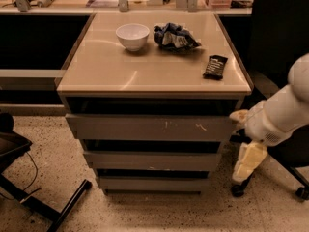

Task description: Open bottom drawer

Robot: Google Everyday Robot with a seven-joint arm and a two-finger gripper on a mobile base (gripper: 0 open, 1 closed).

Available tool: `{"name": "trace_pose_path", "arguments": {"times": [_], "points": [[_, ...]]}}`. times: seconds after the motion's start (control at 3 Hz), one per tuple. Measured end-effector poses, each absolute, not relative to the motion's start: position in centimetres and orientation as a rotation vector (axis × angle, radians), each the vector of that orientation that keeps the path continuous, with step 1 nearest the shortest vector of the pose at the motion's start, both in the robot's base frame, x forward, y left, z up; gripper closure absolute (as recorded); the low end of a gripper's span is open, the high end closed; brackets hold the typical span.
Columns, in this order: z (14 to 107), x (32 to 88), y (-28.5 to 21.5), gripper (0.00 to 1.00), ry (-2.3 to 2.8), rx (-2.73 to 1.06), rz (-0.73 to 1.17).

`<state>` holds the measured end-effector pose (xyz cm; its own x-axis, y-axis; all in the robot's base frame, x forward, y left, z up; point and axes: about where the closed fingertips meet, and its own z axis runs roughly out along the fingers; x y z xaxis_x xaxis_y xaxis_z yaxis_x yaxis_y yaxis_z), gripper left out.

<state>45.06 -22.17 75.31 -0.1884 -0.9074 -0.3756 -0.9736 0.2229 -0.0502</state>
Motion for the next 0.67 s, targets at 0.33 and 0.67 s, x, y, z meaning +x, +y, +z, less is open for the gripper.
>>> {"name": "trace_pose_path", "arguments": {"times": [0.33,0.67], "points": [[65.3,45.1,-23.1,0.00,2.199,-1.667,0.399],[57.7,43.8,-24.4,0.00,2.224,-1.553,0.439]]}}
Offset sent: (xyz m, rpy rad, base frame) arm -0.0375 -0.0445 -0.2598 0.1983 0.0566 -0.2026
